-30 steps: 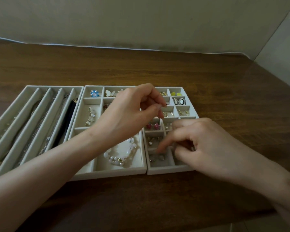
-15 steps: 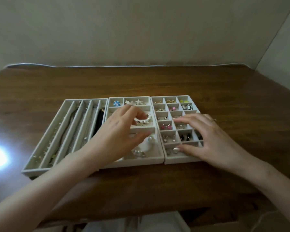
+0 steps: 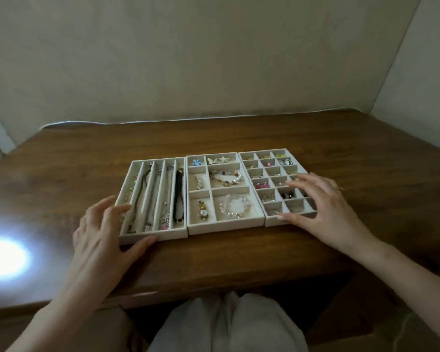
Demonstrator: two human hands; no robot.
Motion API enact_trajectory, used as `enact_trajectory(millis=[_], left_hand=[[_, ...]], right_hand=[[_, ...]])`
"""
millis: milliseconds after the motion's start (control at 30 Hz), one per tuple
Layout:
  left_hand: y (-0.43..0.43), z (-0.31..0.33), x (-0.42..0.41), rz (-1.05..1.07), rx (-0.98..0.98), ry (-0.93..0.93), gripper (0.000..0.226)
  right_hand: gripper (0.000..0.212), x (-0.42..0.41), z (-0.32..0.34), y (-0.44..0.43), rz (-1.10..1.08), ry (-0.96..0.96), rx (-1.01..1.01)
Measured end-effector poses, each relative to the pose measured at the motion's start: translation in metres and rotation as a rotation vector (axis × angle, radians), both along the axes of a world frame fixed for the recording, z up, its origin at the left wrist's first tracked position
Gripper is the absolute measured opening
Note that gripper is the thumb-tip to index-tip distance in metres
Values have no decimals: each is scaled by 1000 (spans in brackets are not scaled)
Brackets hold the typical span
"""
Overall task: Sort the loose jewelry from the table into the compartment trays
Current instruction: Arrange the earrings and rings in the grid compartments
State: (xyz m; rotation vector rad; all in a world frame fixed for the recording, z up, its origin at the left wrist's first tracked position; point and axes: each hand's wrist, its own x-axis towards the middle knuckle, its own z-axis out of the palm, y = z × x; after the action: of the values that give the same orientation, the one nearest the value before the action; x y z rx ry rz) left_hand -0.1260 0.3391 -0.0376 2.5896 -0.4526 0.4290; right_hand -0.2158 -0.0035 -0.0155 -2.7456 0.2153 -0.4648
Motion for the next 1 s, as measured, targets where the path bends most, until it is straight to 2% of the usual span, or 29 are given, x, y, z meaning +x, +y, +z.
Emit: enact_trajectory(millis=[133,200,333,467,700,1000], left_hand=[[2,-3,-4,53,-156,142,88],[0,-3,-3,62,-188,154,91],[-8,-3,-1,85,-142,167,99],[-11,-6,1,65,-194,164,102],[-13,-9,17,-6,-267,188,101],[-31,-2,75,-48,-215,261,96]], right_hand=[[89,-7,-7,-6,-168,43,101],[97,-8,-9,-9,-210,73,189],[101,-6,-12,-12,-199,69,311],[107,-6,-16,-12,-167,-8,399],[115,8,-14,-16,-185,10,357],[109,64,-10,-37,-161,62,326]])
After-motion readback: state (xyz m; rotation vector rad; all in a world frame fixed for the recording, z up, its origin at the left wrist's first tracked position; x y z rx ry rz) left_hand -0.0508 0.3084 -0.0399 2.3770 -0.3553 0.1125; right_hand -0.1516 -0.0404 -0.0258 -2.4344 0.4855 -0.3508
